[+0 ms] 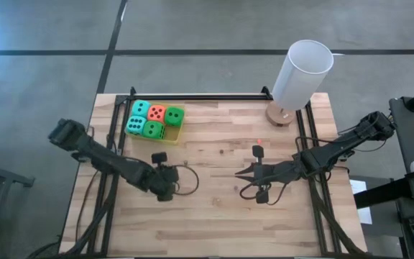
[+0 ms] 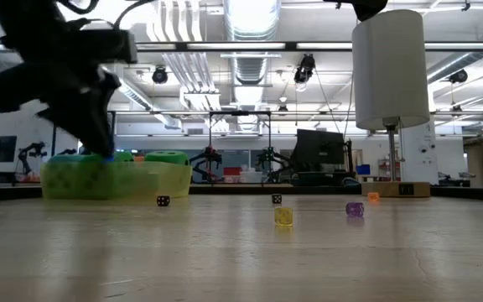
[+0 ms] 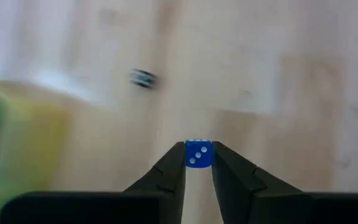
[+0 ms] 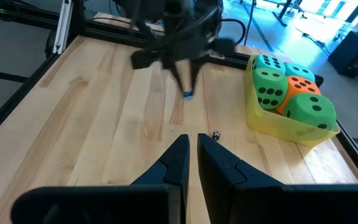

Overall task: Pick & Place Dice
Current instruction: Put the blue small die into the yellow container

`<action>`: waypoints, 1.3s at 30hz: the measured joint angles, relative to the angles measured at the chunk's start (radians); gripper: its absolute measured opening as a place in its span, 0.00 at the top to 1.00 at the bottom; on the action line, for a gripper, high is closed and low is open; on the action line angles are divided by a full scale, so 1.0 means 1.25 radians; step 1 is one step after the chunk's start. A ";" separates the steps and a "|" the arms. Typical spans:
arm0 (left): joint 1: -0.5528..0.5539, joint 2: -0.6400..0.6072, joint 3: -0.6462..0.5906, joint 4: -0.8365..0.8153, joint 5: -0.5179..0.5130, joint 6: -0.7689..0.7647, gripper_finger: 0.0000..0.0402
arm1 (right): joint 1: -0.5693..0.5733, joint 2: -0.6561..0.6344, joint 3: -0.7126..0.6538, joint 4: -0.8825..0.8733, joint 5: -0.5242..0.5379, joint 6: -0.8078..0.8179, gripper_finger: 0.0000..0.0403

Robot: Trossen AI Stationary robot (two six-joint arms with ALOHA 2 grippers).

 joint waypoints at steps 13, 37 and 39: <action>0.189 -0.178 -0.001 -0.016 -0.208 0.000 0.82 | 0.000 0.000 0.000 0.000 0.000 -0.013 0.93; 0.546 -0.176 -0.005 -0.001 -0.058 -0.042 0.82 | 0.000 0.000 0.000 0.001 0.000 -0.013 0.93; 0.561 -0.174 -0.005 0.012 -0.058 -0.039 0.82 | 0.000 0.000 0.000 0.001 0.000 -0.013 0.93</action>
